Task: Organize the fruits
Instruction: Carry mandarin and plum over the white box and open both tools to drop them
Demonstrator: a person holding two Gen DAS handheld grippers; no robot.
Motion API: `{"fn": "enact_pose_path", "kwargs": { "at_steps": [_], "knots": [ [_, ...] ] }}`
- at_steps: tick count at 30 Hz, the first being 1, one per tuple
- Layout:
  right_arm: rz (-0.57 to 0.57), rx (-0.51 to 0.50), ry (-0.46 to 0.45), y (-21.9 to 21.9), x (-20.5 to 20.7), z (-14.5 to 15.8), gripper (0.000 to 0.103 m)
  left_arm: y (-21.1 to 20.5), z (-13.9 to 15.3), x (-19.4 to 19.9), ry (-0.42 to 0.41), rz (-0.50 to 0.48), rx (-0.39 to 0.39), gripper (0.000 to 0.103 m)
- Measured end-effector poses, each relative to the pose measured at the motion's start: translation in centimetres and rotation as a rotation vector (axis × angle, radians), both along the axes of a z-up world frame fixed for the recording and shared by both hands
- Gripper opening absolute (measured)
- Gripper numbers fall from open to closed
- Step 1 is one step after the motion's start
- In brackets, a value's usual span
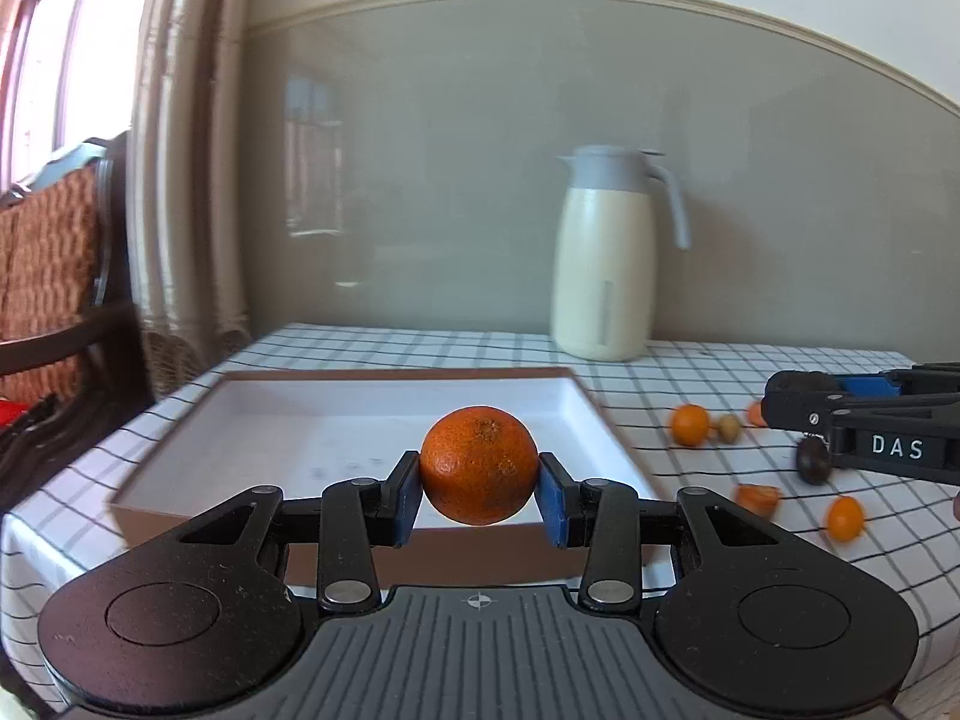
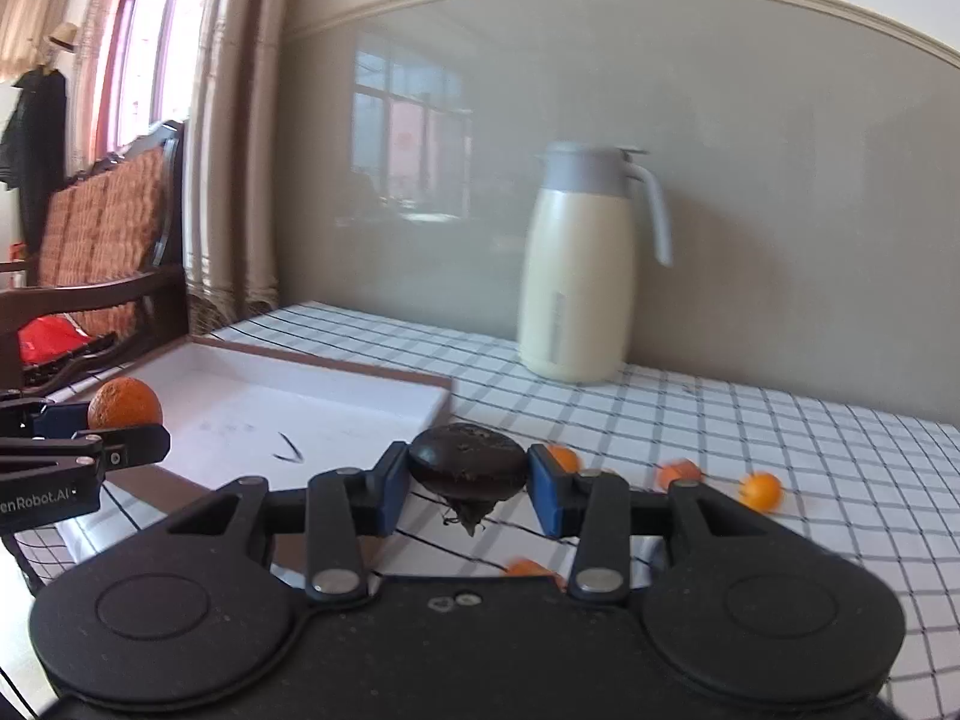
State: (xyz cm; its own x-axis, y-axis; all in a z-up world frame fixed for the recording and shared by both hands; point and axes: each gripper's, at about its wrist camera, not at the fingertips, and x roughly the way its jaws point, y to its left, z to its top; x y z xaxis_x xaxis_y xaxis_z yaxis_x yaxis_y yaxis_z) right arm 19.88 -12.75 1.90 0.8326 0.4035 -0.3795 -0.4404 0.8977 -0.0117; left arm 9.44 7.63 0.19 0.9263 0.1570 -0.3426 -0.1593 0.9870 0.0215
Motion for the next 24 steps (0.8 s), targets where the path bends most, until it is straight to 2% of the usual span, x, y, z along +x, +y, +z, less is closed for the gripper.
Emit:
{"fn": "enact_pose_path", "kwargs": {
  "at_steps": [9, 15, 17, 24],
  "knots": [
    [0.090, -0.011, -0.013, 5.5, 2.0, 0.2, 0.034, 7.8, 0.3, -0.1, -0.013, 0.163, -0.018, 0.041],
    [0.115, -0.020, -0.004, 7.9, 4.1, -0.3, 0.034, 11.2, -0.3, 1.3, -0.002, 0.229, -0.016, 0.041],
    [0.117, -0.016, 0.010, 8.5, 4.8, -0.5, 0.034, 12.3, -0.6, 1.9, 0.015, 0.245, -0.043, 0.041],
    [0.100, 0.017, 0.031, 9.2, 7.2, -1.1, 0.035, 14.1, -1.6, 3.4, 0.046, 0.306, -0.060, 0.041]
  ]
}}
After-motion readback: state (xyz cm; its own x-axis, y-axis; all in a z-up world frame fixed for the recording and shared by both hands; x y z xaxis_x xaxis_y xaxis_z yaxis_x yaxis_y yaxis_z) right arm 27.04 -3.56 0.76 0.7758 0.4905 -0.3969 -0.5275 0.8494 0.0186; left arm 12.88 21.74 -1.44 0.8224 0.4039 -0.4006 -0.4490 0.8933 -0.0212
